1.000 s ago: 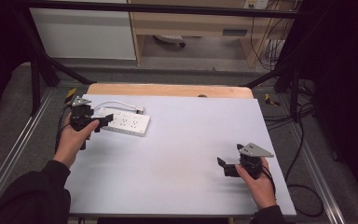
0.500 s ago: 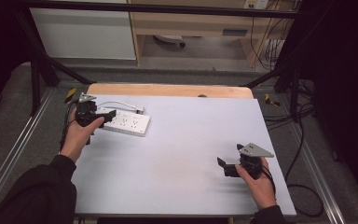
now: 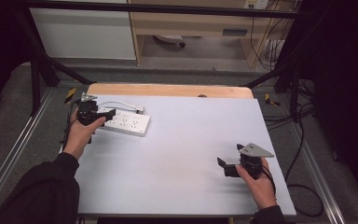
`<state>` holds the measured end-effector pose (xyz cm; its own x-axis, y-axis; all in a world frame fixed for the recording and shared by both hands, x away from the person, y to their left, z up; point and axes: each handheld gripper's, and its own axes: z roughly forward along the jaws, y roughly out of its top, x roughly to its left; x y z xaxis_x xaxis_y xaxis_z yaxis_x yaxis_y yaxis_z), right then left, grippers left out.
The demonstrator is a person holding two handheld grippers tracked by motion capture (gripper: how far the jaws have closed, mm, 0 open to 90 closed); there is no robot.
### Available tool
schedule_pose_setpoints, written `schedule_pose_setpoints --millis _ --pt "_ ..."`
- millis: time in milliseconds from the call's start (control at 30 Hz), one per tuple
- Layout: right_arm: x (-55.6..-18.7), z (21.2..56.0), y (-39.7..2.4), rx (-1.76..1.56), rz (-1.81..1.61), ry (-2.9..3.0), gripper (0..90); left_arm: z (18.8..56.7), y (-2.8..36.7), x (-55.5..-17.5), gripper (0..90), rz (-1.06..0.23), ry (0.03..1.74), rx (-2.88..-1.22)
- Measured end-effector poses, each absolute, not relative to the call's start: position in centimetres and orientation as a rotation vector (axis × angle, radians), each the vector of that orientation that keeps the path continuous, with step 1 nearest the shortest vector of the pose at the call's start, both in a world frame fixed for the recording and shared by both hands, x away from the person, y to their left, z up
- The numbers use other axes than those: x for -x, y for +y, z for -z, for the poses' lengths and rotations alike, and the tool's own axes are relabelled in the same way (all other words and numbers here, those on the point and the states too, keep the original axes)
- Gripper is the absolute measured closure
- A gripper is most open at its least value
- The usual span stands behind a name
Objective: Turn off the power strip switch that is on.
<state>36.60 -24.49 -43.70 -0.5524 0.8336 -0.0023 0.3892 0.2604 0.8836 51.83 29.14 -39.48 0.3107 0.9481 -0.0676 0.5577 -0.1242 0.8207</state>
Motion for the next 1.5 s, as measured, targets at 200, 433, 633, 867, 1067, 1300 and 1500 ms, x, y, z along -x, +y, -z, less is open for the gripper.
schedule_pose_setpoints --millis 200,433,633,867,1067,1300,1500 --pt "-36.6 43.7 -24.5 -1.108 -1.242 2.06 3.9 39.3 28.8 -52.3 30.8 -0.597 1.405 -1.835" --pt "-36.6 43.6 -24.5 -1.105 -1.249 2.058 3.9 39.0 28.6 -52.8 42.1 -0.618 1.399 -1.843" --pt "-36.6 43.6 -24.5 -1.107 -1.251 2.059 4.1 39.1 28.7 -53.2 54.3 -0.622 1.413 -1.848" --pt "-36.6 43.7 -24.5 -1.107 -1.246 2.058 4.0 38.9 28.9 -53.8 73.5 -0.609 1.409 -1.812" --pt "-36.6 43.6 -24.5 -1.102 -1.25 2.052 4.0 38.7 28.8 -54.1 85.6 -0.603 1.389 -1.807" --pt "-36.7 43.6 -24.5 -1.107 -1.251 2.054 4.0 39.2 28.5 -54.4 90.0 -0.602 1.385 -1.821" --pt "-36.5 43.5 -24.5 -1.105 -1.256 2.051 4.0 39.3 28.9 -54.8 90.0 -0.591 1.402 -1.82"
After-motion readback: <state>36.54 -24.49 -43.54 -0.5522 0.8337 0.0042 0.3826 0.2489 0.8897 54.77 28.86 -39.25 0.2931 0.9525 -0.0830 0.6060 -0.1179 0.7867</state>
